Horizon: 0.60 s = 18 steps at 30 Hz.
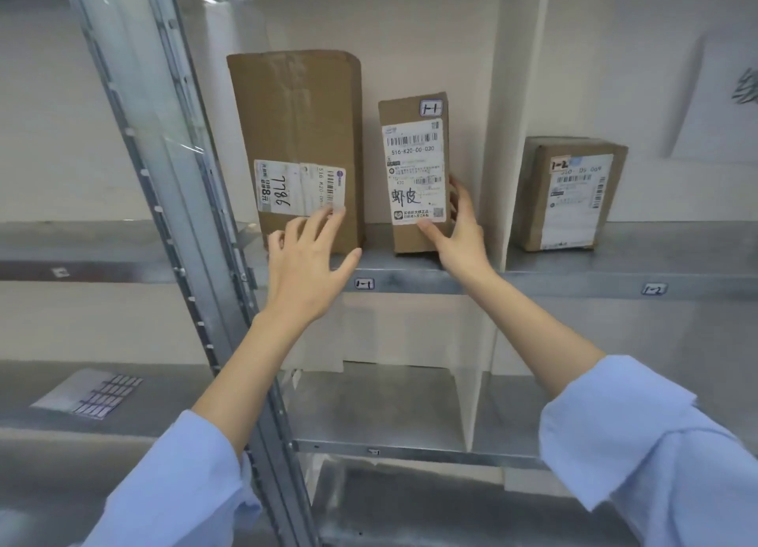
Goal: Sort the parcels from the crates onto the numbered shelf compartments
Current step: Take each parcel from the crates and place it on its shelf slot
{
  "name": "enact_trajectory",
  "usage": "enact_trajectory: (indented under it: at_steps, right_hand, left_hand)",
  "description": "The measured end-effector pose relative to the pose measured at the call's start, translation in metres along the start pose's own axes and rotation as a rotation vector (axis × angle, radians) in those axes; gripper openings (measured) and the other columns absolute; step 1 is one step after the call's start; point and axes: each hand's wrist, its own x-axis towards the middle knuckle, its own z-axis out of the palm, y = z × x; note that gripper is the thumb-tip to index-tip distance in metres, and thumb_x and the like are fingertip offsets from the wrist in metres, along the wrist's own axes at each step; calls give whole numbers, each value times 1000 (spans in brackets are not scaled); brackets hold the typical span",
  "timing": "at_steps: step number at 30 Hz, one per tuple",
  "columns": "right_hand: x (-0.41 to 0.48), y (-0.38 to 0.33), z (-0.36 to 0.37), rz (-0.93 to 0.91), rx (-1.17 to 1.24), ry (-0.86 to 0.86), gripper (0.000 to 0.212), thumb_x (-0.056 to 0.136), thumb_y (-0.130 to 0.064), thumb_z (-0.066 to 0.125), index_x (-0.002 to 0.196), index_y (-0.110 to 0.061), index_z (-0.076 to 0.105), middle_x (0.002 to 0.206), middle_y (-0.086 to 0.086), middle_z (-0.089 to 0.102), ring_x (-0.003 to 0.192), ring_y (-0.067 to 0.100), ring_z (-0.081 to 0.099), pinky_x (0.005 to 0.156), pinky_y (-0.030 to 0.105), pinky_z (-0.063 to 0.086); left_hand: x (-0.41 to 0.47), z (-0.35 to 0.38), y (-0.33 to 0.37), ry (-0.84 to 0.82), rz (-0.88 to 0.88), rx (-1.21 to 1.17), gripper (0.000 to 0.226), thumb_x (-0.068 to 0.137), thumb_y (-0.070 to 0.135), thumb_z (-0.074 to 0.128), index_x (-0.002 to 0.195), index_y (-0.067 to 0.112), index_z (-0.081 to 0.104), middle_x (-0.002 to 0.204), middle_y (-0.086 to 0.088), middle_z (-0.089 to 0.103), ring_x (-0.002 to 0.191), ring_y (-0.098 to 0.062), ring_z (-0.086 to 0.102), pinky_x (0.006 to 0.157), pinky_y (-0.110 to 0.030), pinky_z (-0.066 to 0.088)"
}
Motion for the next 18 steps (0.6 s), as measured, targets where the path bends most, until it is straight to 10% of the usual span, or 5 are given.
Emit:
enact_trajectory:
  at_steps: [18]
  right_hand:
    - [-37,-17,-6,-74,-410,58,76,93,-22,67,154,-21,23,152,3,39,138,23,38,107,40,39]
  left_hand:
    - [-32,-18,11,-39,-43,41,65,97,56,38,154,28,26,160,3,27,141,-27,26,110,-45,16]
